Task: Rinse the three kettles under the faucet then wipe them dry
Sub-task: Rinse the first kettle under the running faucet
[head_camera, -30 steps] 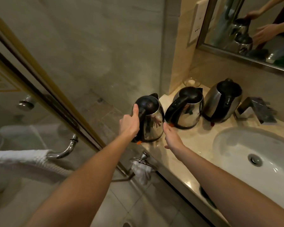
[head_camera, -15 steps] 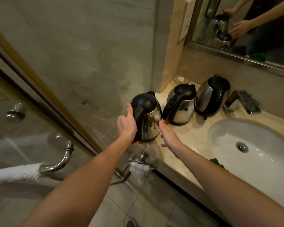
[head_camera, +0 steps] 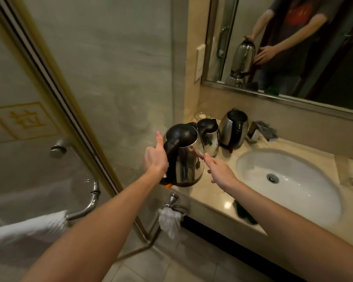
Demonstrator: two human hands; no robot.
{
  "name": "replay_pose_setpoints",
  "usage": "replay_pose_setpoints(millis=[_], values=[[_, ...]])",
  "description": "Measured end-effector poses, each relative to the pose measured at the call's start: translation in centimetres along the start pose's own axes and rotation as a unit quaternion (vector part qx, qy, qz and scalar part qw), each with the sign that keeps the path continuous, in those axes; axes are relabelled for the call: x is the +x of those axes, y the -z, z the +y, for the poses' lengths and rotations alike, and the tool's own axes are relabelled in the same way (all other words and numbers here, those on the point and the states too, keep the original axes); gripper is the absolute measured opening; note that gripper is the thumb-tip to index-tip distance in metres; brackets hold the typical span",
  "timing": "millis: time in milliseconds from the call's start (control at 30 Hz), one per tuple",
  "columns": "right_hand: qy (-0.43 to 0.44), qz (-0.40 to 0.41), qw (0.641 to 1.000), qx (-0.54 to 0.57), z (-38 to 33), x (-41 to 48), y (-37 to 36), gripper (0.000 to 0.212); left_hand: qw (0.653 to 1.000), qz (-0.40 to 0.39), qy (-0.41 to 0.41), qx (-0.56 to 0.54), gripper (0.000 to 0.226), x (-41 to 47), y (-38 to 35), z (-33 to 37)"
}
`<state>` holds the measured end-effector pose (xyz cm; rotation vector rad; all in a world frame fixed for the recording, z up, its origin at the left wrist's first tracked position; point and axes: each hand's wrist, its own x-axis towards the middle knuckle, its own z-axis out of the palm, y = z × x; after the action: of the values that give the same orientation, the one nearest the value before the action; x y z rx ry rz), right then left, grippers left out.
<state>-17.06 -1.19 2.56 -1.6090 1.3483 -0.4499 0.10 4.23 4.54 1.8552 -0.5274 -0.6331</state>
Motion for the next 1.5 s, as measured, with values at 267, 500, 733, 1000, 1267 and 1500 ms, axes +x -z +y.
replay_pose_setpoints(millis=[267, 500, 733, 1000, 1267, 1500], values=[[0.143, 0.078, 0.986, -0.028, 0.7, -6.1, 8.1, 0.046, 0.998, -0.035, -0.055, 0.020, 0.091, -7.5, -3.2, 3.4], [0.193, 0.163, 0.963, -0.097, 4.0, -10.7, 15.8, 0.063, 0.992, -0.097, -0.084, 0.002, 0.088, -15.2, -9.2, 5.8], [0.169, 0.202, 0.961, -0.085, 6.9, -13.1, 21.5, 0.057, 0.985, -0.161, -0.068, -0.013, 0.090, -21.2, -14.4, 7.4], [0.160, 0.211, 0.964, 0.003, 9.2, -13.2, 24.8, 0.053, 0.972, -0.229, -0.056, -0.020, 0.089, -22.7, -18.8, 7.9], [0.155, 0.180, 0.971, -0.023, 9.3, -11.3, 27.4, 0.071, 0.947, -0.314, -0.066, -0.026, 0.087, -19.9, -21.6, 8.7], [0.120, 0.096, 0.988, 0.005, 8.6, -7.7, 29.0, 0.097, 0.920, -0.360, -0.144, 0.063, 0.040, -16.7, -23.8, 9.4]])
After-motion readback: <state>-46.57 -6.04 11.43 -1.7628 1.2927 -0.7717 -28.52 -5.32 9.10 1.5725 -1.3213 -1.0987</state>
